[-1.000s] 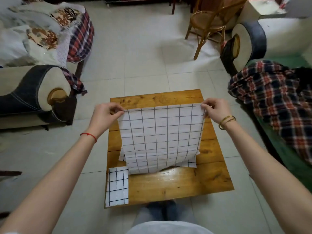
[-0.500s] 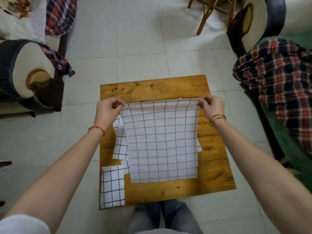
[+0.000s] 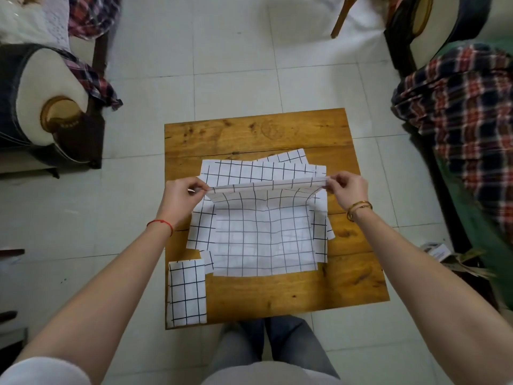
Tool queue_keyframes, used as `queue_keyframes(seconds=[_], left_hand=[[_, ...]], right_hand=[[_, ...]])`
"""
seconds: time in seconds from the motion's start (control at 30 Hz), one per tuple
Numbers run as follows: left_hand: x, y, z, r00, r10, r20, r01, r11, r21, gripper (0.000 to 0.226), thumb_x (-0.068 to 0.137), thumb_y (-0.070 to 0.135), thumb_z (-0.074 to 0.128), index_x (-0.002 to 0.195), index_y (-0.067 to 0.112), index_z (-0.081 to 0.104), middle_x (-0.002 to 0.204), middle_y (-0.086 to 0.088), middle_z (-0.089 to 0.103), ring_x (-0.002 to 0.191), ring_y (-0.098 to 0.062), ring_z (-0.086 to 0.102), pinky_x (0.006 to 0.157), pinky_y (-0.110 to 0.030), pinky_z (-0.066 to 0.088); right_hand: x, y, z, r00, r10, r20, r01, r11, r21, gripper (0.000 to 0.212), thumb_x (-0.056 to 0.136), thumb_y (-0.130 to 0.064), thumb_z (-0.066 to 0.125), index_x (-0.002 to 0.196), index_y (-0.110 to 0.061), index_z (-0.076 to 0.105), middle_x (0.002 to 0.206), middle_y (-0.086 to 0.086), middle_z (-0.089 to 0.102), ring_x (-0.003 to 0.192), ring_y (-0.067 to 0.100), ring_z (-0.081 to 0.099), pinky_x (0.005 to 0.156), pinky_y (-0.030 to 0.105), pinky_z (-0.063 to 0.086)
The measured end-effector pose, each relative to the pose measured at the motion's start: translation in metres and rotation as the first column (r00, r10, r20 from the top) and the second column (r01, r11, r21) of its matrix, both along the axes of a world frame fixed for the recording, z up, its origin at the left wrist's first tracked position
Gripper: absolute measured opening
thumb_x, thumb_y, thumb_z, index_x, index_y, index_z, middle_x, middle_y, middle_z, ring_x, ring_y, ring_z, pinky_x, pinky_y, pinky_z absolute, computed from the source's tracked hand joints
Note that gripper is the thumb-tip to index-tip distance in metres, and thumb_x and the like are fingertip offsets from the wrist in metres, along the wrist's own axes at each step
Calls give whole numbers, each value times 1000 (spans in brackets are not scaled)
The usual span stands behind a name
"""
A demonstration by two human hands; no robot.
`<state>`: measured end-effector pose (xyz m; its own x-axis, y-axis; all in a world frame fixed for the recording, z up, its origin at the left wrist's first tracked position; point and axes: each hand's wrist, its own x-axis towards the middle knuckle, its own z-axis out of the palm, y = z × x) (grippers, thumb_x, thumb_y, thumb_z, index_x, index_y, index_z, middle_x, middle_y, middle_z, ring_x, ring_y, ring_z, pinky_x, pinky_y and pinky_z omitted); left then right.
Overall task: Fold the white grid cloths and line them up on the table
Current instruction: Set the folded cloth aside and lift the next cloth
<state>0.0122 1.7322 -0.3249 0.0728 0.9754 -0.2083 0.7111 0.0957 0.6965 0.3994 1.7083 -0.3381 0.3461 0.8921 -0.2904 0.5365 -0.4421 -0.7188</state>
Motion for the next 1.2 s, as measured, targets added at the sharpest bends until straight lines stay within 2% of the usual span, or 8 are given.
queue_keyframes(seconds=[0.07,0.23,0.5,0.73,0.87,1.0,1.1,1.2], left_hand=[[-2,-12,-6,1000,1,-12,-1,1000,-30,15,85,5,67,86,17,75,86,4,71,85,-9,64,82,-25,55],[-8,-49,-21,999,8,-35,-12,993,-120,16,87,6,65,87,20,75,88,4,71,84,-10,65,81,-27,56],[-7,-112,-46,999,-11,-46,0,973,-232,20,86,5,62,83,21,74,84,5,71,80,-10,65,77,-32,58],[0,-143,-58,998,-41,-39,23,926,-377,17,86,9,63,87,23,72,86,6,70,79,-9,64,62,-13,50],[4,-147,-72,1000,6,-30,-20,875,-483,17,91,12,53,95,22,67,82,-1,72,80,-15,68,64,-23,54],[7,-140,-90,995,-12,-94,-33,886,-463,15,92,17,53,96,23,66,81,0,72,74,-15,66,66,-30,56],[11,-133,-105,985,-31,-172,-42,912,-408,16,93,21,51,100,24,66,77,0,69,72,-19,65,65,-34,58],[18,-120,-118,979,47,-198,-113,936,-334,18,93,22,52,105,21,65,80,0,65,75,-20,62,68,-33,56]], right_hand=[[0,-10,-5,1000,-9,-26,9,1000,-29,8,89,-15,63,91,-11,70,83,4,72,72,9,70,77,28,58],[-7,-46,-10,998,-31,-63,25,995,-97,13,90,-9,58,91,-11,70,79,2,72,68,-1,67,70,15,56],[-12,-96,-37,994,-85,-75,67,974,-216,26,87,-17,49,75,-16,72,68,0,72,70,13,71,75,39,60],[-17,-123,-53,997,-56,-46,41,957,-288,23,88,-19,52,78,-15,72,69,3,71,70,15,70,74,38,60],[-14,-134,-66,997,-58,-44,40,943,-330,24,89,-18,51,77,-13,71,69,5,72,70,18,70,74,40,59],[-13,-143,-78,1000,-4,-6,1,930,-368,26,91,-19,50,79,-13,72,70,4,71,71,17,69,71,35,59],[-13,-145,-87,993,96,68,-61,914,-402,25,90,-23,50,73,-19,69,69,3,68,67,19,64,56,26,51],[-15,-135,-95,978,120,168,-42,913,-406,23,90,-30,48,79,-20,65,69,4,66,67,23,61,55,29,51]])
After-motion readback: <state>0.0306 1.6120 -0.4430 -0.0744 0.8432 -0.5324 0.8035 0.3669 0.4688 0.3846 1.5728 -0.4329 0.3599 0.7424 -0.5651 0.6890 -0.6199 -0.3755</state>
